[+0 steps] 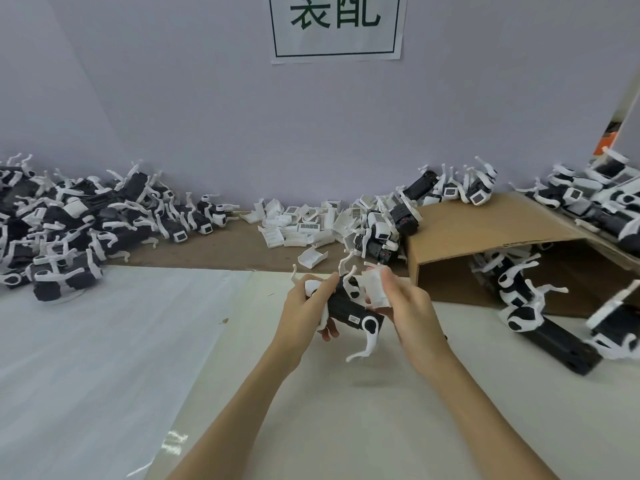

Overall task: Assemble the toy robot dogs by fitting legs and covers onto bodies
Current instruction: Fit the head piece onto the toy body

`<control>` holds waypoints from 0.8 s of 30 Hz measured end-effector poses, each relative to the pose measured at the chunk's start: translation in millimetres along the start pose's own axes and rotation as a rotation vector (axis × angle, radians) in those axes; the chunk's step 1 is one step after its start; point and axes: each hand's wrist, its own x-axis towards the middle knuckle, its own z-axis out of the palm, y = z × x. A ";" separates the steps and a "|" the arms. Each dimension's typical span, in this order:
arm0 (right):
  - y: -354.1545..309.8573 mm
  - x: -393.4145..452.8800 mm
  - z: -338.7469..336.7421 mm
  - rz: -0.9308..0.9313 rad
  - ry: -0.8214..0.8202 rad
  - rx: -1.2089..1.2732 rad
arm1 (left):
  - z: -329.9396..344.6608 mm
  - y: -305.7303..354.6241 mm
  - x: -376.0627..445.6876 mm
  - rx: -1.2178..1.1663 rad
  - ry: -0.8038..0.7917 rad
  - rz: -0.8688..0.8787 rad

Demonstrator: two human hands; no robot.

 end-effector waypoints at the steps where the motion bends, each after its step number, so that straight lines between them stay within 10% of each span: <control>1: 1.5 -1.2 0.5 -0.071 0.011 -0.120 | 0.4 0.6 -0.8 0.003 0.002 0.006; 15: 9.2 -17.2 16.1 -0.505 -0.170 -0.904 | 1.7 5.9 -3.9 0.173 0.093 -0.015; 24: 3.8 -21.1 19.1 -0.558 0.046 -0.958 | -10.6 18.2 -5.7 0.039 -0.070 0.150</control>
